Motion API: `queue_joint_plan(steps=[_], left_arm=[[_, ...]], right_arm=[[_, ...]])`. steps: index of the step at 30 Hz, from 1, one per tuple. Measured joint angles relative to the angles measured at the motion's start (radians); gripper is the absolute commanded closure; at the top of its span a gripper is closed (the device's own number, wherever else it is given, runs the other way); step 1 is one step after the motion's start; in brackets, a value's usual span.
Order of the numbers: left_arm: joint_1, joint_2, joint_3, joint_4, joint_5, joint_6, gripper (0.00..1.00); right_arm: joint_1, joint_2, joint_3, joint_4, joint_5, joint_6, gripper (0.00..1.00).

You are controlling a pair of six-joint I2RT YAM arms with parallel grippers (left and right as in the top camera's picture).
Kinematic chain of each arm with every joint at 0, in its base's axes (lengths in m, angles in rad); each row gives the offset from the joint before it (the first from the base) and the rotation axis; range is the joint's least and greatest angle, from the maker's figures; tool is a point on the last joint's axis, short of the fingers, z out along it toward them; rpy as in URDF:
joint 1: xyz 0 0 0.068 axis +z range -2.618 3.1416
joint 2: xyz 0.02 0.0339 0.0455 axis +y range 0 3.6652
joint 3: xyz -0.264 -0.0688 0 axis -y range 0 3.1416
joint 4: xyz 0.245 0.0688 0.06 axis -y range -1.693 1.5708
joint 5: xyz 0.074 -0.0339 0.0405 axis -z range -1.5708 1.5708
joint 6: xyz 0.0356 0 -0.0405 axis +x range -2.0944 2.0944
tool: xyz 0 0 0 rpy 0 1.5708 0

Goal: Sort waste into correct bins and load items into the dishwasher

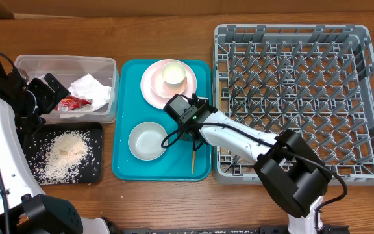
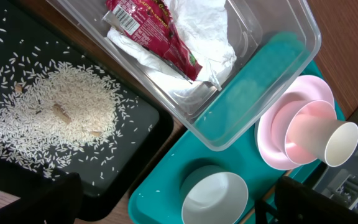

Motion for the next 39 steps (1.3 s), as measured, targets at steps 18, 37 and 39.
queue_joint_plan(steps=[18,37,39], left_arm=[[0.0,0.0,0.0,0.0,0.0,0.0,0.0],[0.0,0.0,0.0,0.0,0.0,0.0,0.0],[0.0,0.0,0.0,0.0,0.0,0.0,0.0]], right_arm=[[-0.002,0.013,0.002,0.019,0.008,0.0,0.96],[-0.132,-0.308,0.211,-0.252,0.031,-0.298,0.96],[-0.171,-0.319,0.212,-0.263,0.038,-0.332,0.96]])
